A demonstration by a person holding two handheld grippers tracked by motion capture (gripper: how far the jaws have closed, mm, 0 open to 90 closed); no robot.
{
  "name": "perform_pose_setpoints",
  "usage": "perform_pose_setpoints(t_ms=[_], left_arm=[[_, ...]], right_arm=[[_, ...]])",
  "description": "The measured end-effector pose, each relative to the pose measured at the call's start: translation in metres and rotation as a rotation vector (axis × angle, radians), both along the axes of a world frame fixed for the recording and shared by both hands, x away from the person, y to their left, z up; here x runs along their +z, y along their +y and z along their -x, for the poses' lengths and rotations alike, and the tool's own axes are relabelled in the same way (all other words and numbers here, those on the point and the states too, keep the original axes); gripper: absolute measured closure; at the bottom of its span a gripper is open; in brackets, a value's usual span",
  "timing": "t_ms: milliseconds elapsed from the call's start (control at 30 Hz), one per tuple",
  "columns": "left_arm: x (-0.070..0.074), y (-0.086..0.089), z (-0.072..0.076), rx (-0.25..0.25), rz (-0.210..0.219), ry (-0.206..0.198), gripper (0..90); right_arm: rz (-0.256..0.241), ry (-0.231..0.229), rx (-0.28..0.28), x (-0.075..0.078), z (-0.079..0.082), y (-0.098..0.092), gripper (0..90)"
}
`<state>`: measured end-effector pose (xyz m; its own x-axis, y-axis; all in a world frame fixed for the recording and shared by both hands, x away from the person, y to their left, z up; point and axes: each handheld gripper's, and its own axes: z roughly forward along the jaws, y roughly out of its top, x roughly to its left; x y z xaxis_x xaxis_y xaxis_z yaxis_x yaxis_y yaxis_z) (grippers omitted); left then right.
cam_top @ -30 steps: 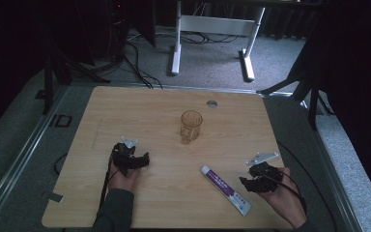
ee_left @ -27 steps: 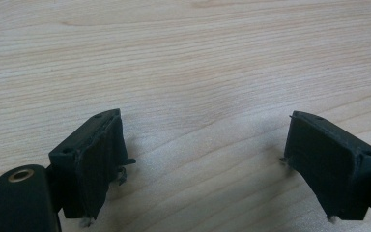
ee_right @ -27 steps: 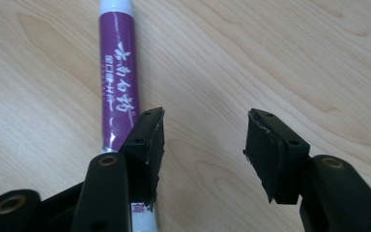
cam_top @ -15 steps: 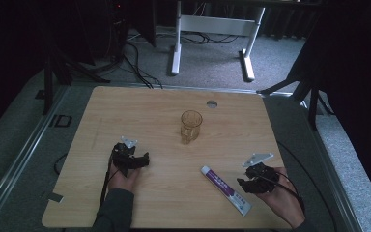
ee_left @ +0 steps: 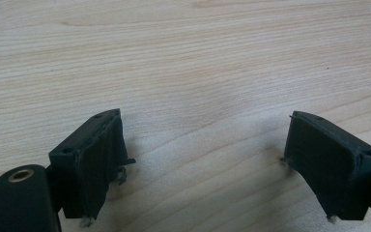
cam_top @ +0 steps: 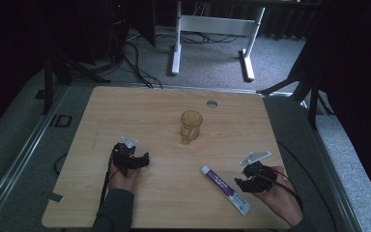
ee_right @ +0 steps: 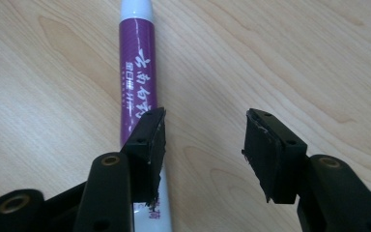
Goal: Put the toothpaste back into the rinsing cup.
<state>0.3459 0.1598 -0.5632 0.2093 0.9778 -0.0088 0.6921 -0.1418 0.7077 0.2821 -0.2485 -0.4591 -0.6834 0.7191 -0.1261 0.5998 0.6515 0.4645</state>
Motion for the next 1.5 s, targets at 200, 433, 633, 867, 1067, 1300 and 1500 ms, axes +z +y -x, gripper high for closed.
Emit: perform_pose_setpoints(t_ms=[200, 433, 633, 867, 1067, 1300, 1500], left_arm=[[0.000, 0.000, 0.000, 0.000, 0.000, 0.000, 14.0], [0.000, 0.000, 0.000, 0.000, 0.000, 0.000, 14.0], [0.000, 0.000, 0.000, 0.000, 0.000, 0.000, 14.0], [0.000, 0.000, 0.000, 0.000, 0.000, 0.000, 14.0], [0.000, 0.000, 0.000, 0.000, 0.000, 0.000, 14.0], [0.000, 0.000, 0.000, 0.000, 0.000, 0.000, 14.0], [0.000, 0.000, 0.000, 0.000, 0.000, 0.000, 14.0]], right_arm=[[0.000, 0.029, -0.004, 0.000, -0.001, 0.002, 50.4], [-0.001, 0.062, -0.015, 0.002, -0.003, 0.003, 51.4], [0.004, 0.079, -0.006, 0.002, -0.003, 0.005, 52.0], [0.028, 0.090, 0.010, 0.001, -0.004, 0.009, 51.7], [0.040, 0.114, 0.021, 0.001, -0.005, 0.013, 51.8], [0.054, 0.133, 0.037, -0.002, -0.005, 0.018, 51.8], [0.061, 0.145, 0.035, -0.003, -0.005, 0.019, 52.0]])
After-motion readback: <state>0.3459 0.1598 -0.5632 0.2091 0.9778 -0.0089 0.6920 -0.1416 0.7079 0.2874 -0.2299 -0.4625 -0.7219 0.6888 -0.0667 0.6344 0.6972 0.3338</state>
